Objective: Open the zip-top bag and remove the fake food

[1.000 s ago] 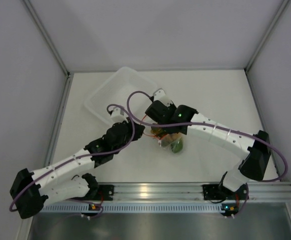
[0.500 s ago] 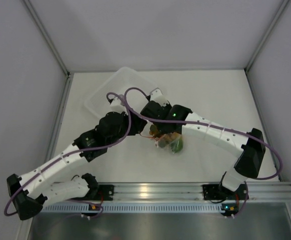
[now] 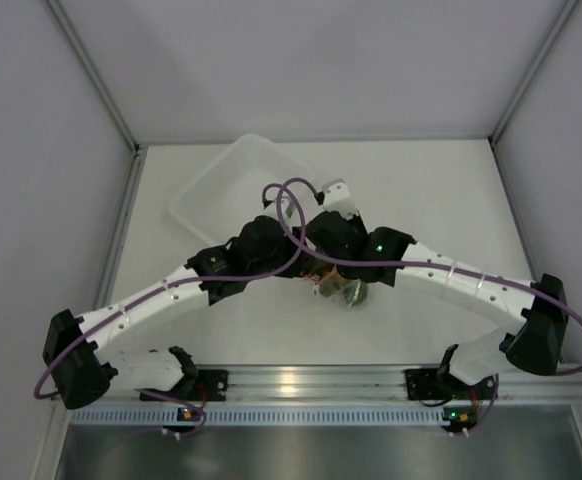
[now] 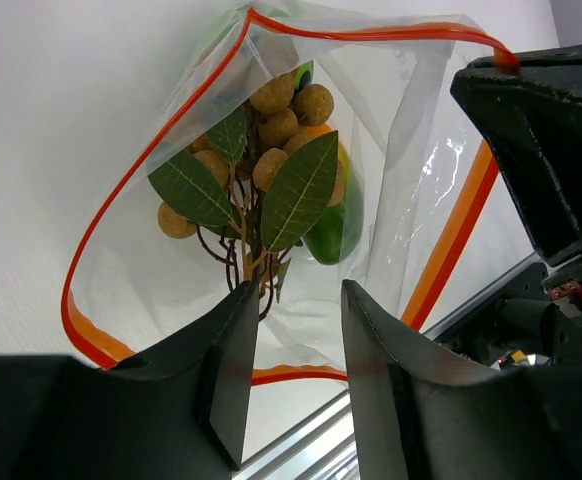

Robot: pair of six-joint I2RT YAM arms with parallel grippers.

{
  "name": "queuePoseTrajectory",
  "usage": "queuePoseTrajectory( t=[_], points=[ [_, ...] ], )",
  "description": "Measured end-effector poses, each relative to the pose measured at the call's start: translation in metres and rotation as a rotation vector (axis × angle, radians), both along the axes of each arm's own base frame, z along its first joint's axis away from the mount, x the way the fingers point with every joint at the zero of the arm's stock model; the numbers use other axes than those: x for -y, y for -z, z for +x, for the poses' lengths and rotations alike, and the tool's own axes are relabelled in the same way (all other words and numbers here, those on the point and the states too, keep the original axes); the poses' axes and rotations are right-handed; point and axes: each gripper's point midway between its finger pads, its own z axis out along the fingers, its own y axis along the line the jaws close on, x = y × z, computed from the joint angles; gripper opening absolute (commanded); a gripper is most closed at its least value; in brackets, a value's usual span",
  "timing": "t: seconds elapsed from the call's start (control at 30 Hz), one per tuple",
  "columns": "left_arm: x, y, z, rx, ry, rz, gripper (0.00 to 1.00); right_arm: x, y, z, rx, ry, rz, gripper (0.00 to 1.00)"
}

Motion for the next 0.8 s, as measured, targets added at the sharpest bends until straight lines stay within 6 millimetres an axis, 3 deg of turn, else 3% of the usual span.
queuePoseTrajectory(
  t=[0.17, 0.5, 0.67, 0.8],
  points=[
    [0.003, 0.004, -0.003, -0.012, 0.025, 0.006, 0.45, -0.006, -0.004, 0.000, 0.027, -0.005, 0.091, 0.00],
    [0.002, 0.035, -0.002, -0.052, 0.043, 0.098, 0.47, -0.016, -0.005, 0.002, 0.033, -0.024, 0.144, 0.00],
    [0.002, 0.044, -0.001, -0.055, 0.060, 0.132, 0.51, -0.014, 0.000, -0.001, 0.029, -0.031, 0.149, 0.00],
    [0.005, 0.063, -0.002, -0.086, 0.089, 0.176, 0.51, -0.012, 0.000, -0.004, 0.030, -0.037, 0.164, 0.00]
  ],
)
